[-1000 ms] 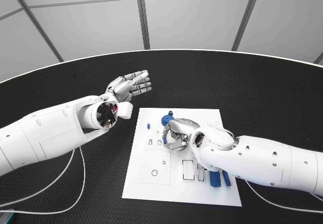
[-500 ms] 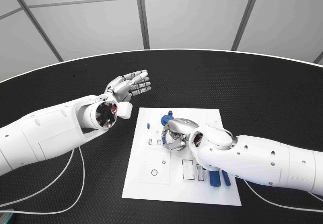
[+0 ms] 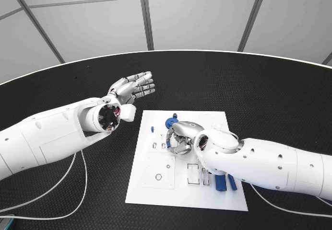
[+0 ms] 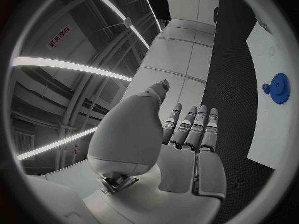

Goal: Assemble the parts on the task board

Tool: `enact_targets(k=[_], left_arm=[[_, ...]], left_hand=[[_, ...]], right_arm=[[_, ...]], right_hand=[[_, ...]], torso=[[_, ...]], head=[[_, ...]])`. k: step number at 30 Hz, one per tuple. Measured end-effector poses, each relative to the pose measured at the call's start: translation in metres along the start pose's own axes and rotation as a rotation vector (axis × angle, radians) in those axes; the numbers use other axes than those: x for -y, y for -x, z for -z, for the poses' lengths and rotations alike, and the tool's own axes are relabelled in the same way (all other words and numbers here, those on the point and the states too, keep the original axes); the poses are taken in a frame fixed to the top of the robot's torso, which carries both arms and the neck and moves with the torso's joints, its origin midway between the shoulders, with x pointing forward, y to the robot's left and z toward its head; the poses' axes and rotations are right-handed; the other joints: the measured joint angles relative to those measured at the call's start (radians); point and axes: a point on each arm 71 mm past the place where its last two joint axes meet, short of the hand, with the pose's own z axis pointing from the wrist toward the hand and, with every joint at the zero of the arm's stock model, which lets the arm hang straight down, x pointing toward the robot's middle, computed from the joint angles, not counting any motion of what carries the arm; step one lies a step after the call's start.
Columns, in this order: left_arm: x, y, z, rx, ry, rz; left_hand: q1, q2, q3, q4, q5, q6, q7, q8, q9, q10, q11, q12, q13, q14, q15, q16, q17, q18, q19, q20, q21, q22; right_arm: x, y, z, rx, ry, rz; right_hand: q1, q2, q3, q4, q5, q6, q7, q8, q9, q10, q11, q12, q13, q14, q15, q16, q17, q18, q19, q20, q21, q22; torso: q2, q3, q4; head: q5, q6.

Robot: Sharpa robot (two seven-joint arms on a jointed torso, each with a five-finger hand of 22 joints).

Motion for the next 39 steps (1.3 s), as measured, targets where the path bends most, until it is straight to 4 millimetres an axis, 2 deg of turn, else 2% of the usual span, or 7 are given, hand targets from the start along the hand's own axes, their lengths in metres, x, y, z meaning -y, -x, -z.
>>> enact_targets(k=[7, 16, 18, 27, 32, 39], left_arm=[[0.0000, 0.0001, 0.0000, 0.000, 0.000, 0.000], [0.0001, 0.0004, 0.0001, 0.001, 0.000, 0.000], [0.0001, 0.0004, 0.0001, 0.001, 0.001, 0.000], [0.0001, 0.0008, 0.0001, 0.001, 0.001, 0.000], [0.0001, 0.0008, 0.0001, 0.000, 0.001, 0.000], [0.0001, 0.0009, 0.0000, 0.000, 0.002, 0.000]], left_hand=[[0.000, 0.000, 0.000, 0.000, 0.000, 0.000, 0.000, 0.000, 0.000, 0.000, 0.000, 0.000, 0.000, 0.000, 0.000, 0.000, 0.000, 0.000, 0.000, 0.000, 0.000, 0.000], [0.000, 0.000, 0.000, 0.000, 0.000, 0.000, 0.000, 0.000, 0.000, 0.000, 0.000, 0.000, 0.000, 0.000, 0.000, 0.000, 0.000, 0.000, 0.000, 0.000, 0.000, 0.000], [0.000, 0.000, 0.000, 0.000, 0.000, 0.000, 0.000, 0.000, 0.000, 0.000, 0.000, 0.000, 0.000, 0.000, 0.000, 0.000, 0.000, 0.000, 0.000, 0.000, 0.000, 0.000], [0.000, 0.000, 0.000, 0.000, 0.000, 0.000, 0.000, 0.000, 0.000, 0.000, 0.000, 0.000, 0.000, 0.000, 0.000, 0.000, 0.000, 0.000, 0.000, 0.000, 0.000, 0.000], [-0.005, -0.005, 0.000, 0.000, 0.000, 0.000, 0.000, -0.004, 0.000, 0.000, 0.000, 0.000, 0.000, 0.000, 0.000, 0.000, 0.000, 0.000, 0.000, 0.000, 0.000, 0.000], [-0.005, -0.005, 0.000, 0.000, 0.000, 0.000, 0.000, -0.004, 0.000, 0.000, 0.000, 0.000, 0.000, 0.000, 0.000, 0.000, 0.000, 0.000, 0.000, 0.000, 0.000, 0.000]], right_arm=[[0.0000, 0.0000, 0.0000, 0.000, 0.000, 0.000], [-0.0003, 0.0001, -0.0002, 0.003, 0.003, -0.001], [-0.0003, 0.0001, -0.0002, 0.003, 0.003, -0.001], [-0.0006, -0.0001, -0.0004, 0.000, 0.008, 0.000], [-0.0007, -0.0001, -0.0005, 0.000, 0.009, 0.000], [-0.0007, -0.0001, -0.0006, 0.001, 0.010, 0.000]], right_hand=[[-0.009, -0.001, -0.003, 0.003, 0.000, -0.009, 0.009, -0.004, -0.001, 0.000, 0.000, -0.004, 0.000, 0.000, 0.000, 0.000, 0.000, 0.000, 0.000, 0.000, -0.006, 0.000], [-0.023, -0.016, -0.008, 0.003, 0.002, -0.033, 0.021, -0.013, -0.008, 0.000, 0.007, -0.012, 0.000, 0.004, 0.004, 0.000, 0.000, 0.000, 0.000, 0.000, -0.009, 0.000], [-0.028, -0.021, -0.010, 0.005, 0.002, -0.040, 0.020, -0.014, -0.009, 0.000, 0.015, -0.015, 0.000, 0.004, 0.004, 0.000, 0.000, 0.000, 0.000, 0.000, -0.010, 0.001], [-0.035, -0.027, -0.016, 0.005, 0.002, -0.056, 0.029, -0.022, -0.011, -0.002, 0.017, -0.026, 0.000, 0.004, 0.010, 0.000, 0.000, 0.000, 0.000, 0.007, -0.021, 0.001], [-0.039, -0.031, -0.019, 0.008, 0.002, -0.063, 0.030, -0.028, -0.011, -0.002, 0.024, -0.034, 0.000, 0.004, 0.010, 0.000, 0.000, 0.000, 0.000, 0.007, -0.025, 0.001], [-0.043, -0.035, -0.019, 0.008, 0.002, -0.065, 0.031, -0.029, -0.011, -0.002, 0.024, -0.034, 0.000, 0.001, 0.014, 0.000, 0.000, 0.000, 0.000, 0.007, -0.031, 0.001]], torso=[[0.000, 0.0001, 0.0002], [0.000, 0.0001, 0.0000], [0.000, 0.0000, 0.0000], [0.000, 0.0001, 0.0001], [0.000, 0.0003, 0.0002], [0.000, 0.0005, 0.0002]], head=[[-0.001, -0.001], [-0.001, -0.001], [-0.001, -0.002], [-0.002, -0.003], [-0.003, -0.004], [-0.004, -0.005]])
